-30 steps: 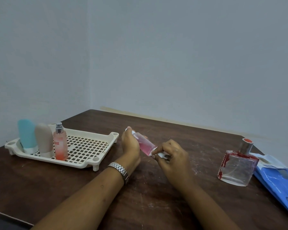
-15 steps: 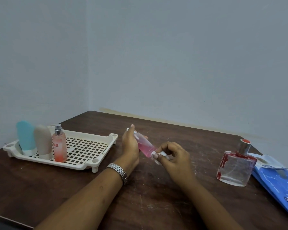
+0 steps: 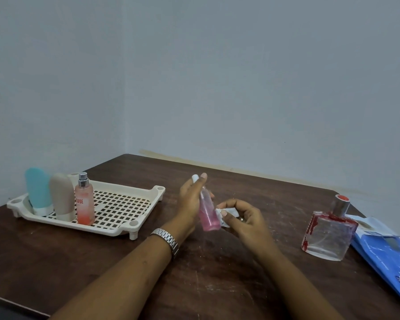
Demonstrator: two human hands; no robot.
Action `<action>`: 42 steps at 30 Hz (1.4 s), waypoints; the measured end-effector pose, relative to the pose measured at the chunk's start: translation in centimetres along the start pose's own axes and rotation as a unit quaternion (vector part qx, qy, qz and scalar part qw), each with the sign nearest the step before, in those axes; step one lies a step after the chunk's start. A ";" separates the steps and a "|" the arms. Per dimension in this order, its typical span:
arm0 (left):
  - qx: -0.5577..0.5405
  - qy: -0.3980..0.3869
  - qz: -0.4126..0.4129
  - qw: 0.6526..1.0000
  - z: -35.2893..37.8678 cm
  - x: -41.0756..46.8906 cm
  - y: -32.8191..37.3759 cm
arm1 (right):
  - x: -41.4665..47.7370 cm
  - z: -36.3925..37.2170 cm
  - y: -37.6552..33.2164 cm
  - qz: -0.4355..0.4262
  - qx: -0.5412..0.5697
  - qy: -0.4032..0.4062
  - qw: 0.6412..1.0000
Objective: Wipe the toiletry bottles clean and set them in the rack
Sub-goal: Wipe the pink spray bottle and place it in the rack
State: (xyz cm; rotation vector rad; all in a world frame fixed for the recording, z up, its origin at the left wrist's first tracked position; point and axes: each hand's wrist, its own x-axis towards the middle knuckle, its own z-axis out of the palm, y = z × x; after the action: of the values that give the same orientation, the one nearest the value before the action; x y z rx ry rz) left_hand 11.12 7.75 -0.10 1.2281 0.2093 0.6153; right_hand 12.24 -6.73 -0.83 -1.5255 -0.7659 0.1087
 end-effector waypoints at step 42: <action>0.148 -0.152 0.172 0.962 0.6 -0.1 -2.6 | 0.6 -1.0 0.6 -0.025 -0.003 0.031 0.999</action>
State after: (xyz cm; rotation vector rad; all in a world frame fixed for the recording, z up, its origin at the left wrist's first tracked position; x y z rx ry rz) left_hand 12.16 6.67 -2.28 1.6502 -0.1828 0.6989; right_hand 13.44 -7.23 -1.05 -1.5075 -0.7552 0.0218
